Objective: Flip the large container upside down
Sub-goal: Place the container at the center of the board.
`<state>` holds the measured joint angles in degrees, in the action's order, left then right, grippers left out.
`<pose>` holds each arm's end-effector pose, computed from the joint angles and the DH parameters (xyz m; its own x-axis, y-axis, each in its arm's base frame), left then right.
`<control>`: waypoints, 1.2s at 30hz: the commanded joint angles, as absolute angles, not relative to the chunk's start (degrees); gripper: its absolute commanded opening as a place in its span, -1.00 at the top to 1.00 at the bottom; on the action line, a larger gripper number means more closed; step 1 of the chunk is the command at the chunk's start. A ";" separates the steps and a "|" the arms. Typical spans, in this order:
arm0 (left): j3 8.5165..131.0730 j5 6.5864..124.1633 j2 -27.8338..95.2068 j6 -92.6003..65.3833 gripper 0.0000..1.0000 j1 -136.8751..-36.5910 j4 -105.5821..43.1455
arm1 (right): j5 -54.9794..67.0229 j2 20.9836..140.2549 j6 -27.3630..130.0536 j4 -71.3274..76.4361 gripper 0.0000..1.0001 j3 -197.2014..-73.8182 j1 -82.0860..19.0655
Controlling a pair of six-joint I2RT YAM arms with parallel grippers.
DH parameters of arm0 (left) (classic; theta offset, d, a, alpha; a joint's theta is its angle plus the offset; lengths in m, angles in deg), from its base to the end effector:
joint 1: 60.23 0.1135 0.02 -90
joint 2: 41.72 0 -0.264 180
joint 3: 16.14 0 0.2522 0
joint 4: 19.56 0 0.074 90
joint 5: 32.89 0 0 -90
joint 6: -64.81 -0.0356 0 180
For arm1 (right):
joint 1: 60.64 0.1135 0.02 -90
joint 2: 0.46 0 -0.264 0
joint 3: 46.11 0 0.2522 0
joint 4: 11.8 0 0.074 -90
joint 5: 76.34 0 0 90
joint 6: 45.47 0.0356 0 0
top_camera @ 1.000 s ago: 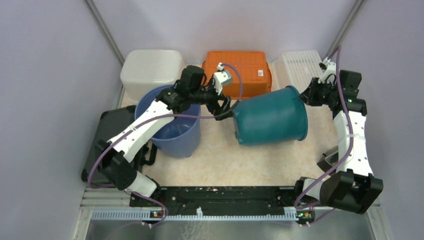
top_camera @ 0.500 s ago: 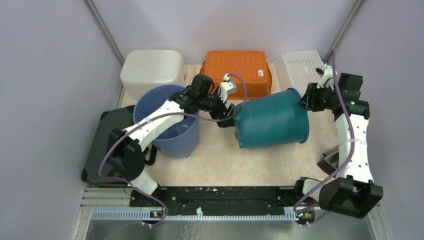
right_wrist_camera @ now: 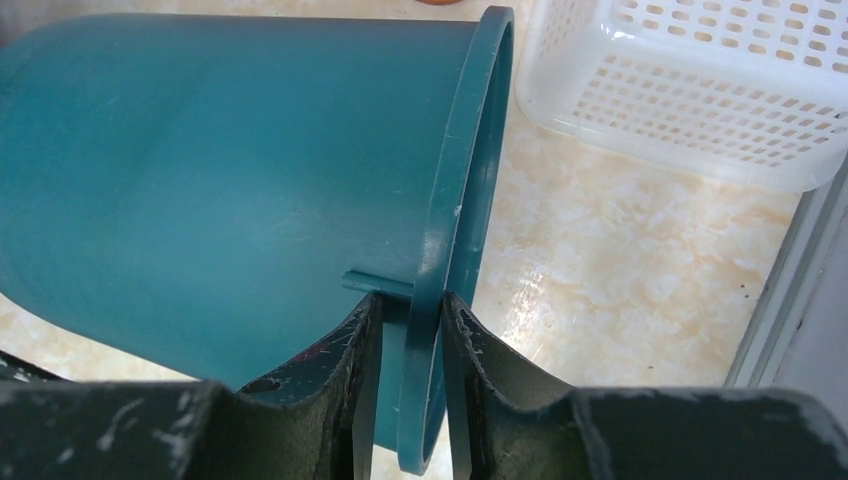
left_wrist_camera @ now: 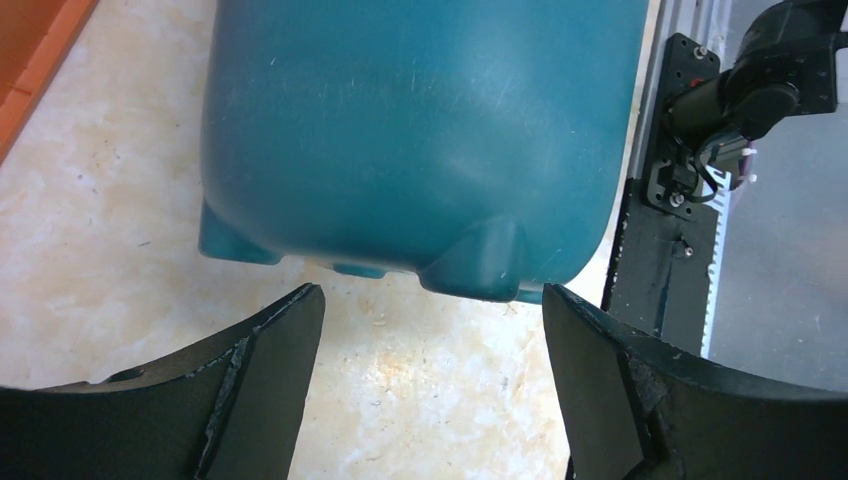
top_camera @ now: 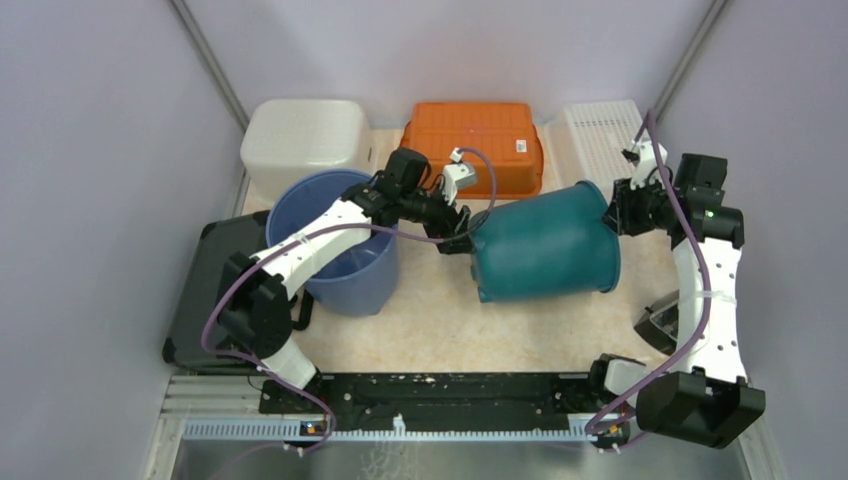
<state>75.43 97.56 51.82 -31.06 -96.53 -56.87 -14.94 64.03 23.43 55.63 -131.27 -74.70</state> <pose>0.2818 -0.2356 0.3043 -0.4201 0.4052 -0.8120 0.9029 0.2760 -0.3294 0.2121 -0.0355 0.3641 -0.6216 -0.1702 -0.7647 -0.3522 0.9326 0.0787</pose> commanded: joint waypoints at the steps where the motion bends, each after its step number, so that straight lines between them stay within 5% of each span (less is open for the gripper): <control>1: 76.80 101.93 52.75 -30.97 -0.73 -96.63 -55.91 | -12.54 63.87 19.74 60.45 0.47 -132.13 -75.09; 12: 76.85 94.87 53.64 -29.31 -0.68 -96.66 -55.30 | -12.89 65.39 16.33 65.32 0.16 -135.33 -75.04; 23: 76.37 97.99 52.93 -29.70 -0.71 -96.58 -54.31 | -12.18 65.55 14.05 66.56 0.15 -134.64 -75.05; 36: 76.12 101.43 49.90 -30.66 -0.79 -96.54 -54.80 | -15.32 64.28 18.13 66.41 0.65 -137.09 -75.05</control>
